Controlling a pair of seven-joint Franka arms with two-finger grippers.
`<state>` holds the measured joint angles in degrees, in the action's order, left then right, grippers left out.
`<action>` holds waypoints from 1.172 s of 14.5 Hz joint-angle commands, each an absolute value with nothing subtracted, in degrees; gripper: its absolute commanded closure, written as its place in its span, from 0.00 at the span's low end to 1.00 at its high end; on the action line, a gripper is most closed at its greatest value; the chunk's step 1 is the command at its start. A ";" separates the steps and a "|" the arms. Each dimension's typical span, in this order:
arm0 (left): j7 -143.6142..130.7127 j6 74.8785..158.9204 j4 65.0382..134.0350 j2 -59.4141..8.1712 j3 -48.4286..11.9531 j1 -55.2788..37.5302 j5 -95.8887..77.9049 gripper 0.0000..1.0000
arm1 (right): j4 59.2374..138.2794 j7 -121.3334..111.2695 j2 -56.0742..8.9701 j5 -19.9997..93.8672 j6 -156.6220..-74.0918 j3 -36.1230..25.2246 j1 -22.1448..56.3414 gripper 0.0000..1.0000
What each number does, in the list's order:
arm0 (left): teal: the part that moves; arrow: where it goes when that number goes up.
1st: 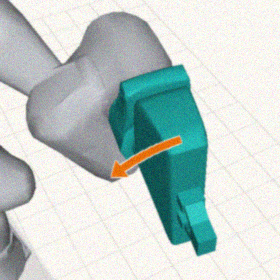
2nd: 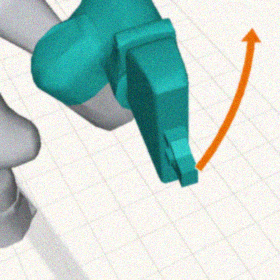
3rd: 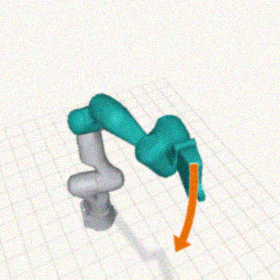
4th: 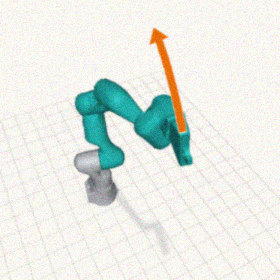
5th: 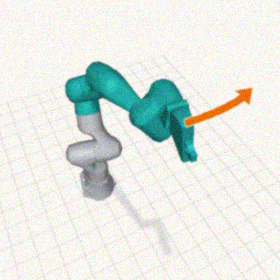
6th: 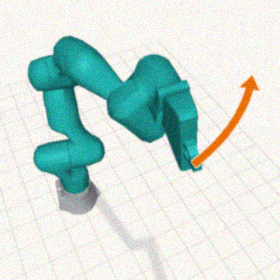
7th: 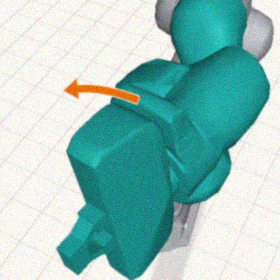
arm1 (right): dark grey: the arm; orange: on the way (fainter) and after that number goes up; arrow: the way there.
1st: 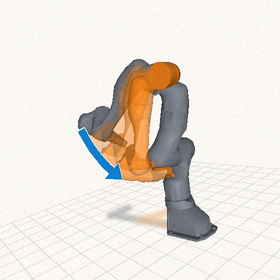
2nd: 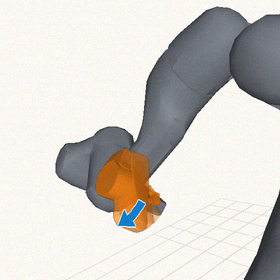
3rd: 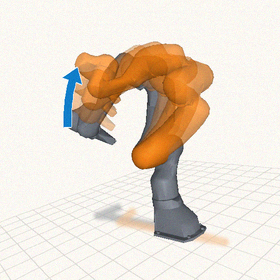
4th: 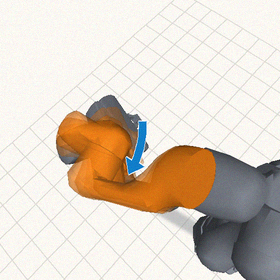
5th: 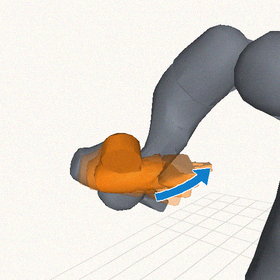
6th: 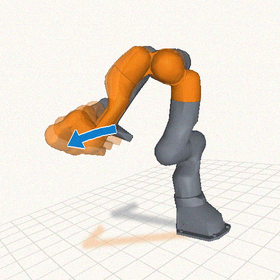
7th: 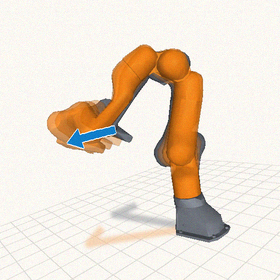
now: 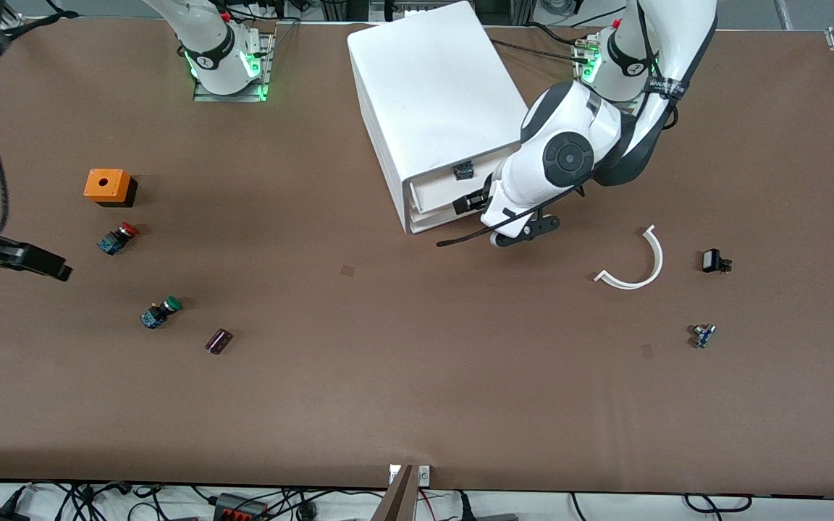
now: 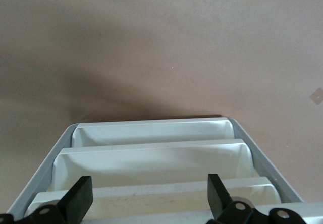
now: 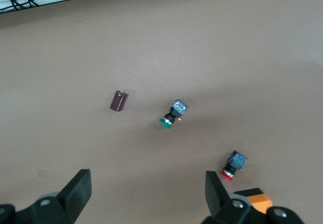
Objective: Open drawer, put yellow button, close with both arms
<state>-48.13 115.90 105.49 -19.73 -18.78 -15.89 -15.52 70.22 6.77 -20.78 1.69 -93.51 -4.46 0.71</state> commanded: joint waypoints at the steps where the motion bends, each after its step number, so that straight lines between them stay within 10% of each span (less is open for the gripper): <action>1: -48.25 113.39 107.75 -17.05 -20.73 -15.12 -16.43 0.00 | 78.21 0.29 -14.52 0.09 -97.46 -2.29 -1.93 0.00; 17: -40.45 110.21 98.19 -17.58 -20.39 -9.06 1.13 0.00 | 94.75 -2.28 -2.99 -1.58 -97.56 -2.37 -2.90 0.00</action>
